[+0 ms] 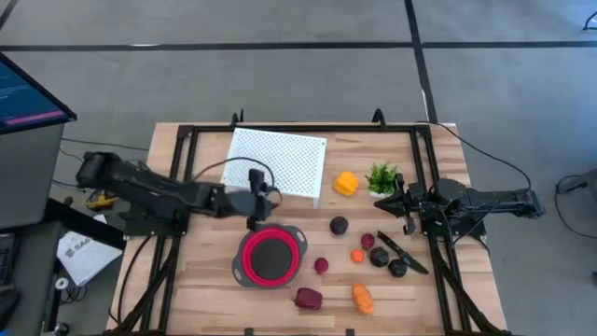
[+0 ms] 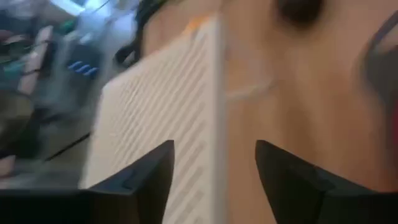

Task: Pick & Place Fruit
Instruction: Prepare the shelf

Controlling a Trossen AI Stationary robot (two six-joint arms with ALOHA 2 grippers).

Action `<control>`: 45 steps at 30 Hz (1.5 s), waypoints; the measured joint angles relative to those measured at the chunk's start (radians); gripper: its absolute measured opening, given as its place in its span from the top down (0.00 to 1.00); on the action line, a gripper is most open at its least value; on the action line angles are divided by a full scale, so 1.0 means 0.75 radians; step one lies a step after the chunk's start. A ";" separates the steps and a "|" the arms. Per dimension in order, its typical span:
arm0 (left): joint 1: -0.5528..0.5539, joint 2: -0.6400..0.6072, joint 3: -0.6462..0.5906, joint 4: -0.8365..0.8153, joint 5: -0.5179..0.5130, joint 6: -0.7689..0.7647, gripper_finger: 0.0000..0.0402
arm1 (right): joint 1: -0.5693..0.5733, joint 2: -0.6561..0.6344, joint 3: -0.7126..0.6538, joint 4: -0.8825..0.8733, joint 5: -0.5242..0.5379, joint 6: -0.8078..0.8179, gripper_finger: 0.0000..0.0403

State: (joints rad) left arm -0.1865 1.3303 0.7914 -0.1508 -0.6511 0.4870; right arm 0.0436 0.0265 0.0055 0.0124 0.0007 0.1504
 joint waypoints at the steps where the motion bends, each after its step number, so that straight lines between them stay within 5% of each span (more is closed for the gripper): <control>1: -0.007 0.033 0.000 0.004 -0.074 0.003 0.43 | 0.000 0.000 0.000 0.000 0.000 0.000 0.99; 13: -0.005 0.316 0.000 0.073 -0.460 -0.003 0.54 | 0.000 0.000 0.000 0.000 0.000 0.000 0.99; 24: 0.027 0.310 0.003 0.176 -0.509 -0.013 0.81 | 0.000 0.000 0.000 0.000 0.000 0.000 0.99; 45: 0.284 0.321 -0.001 0.239 -0.500 0.079 0.84 | 0.000 0.000 0.000 0.000 0.000 0.000 0.99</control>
State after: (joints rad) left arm 0.0262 1.5707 0.7903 0.0288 -1.0263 0.5464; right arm 0.0436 0.0265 0.0055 0.0124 0.0006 0.1501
